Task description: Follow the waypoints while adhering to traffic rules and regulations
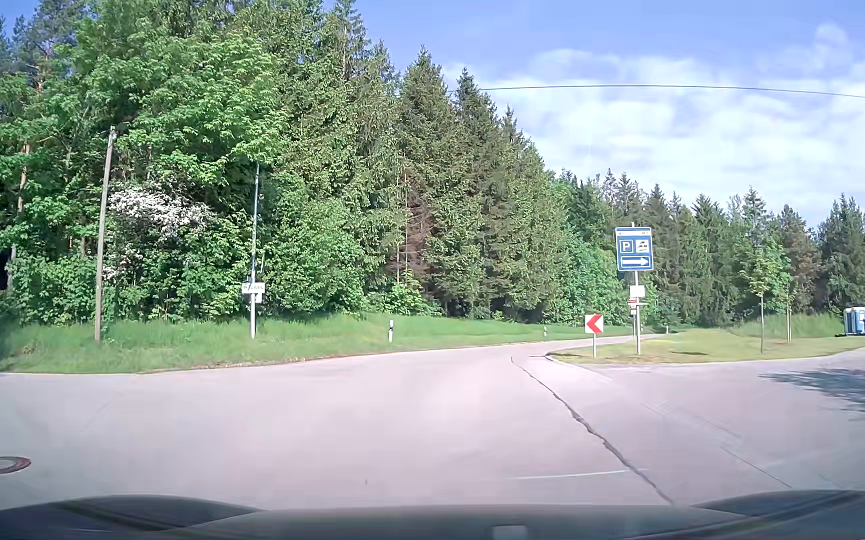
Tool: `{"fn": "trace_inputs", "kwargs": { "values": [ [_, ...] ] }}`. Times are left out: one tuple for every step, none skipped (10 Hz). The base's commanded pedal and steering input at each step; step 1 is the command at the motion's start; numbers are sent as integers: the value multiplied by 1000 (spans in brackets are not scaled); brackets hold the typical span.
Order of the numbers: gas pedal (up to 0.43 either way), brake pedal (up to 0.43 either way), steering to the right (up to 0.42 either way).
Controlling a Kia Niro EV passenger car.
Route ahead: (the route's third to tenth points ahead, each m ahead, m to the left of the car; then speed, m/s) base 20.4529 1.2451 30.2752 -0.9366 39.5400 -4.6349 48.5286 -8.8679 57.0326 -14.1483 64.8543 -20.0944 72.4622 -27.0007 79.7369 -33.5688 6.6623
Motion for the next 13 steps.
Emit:
{"fn": "trace_inputs", "kwargs": {
  "values": [
    [110, 0, -18],
    [138, 0, -18],
    [197, 0, -15],
    [197, 0, -10],
    [197, 0, -3],
    [197, 0, 0],
    [197, 0, 3],
    [197, 0, 5],
    [197, 0, 6],
    [197, 0, 6],
    [197, 0, 5],
    [197, 0, 6],
    [197, 0, 6]
  ]
}}
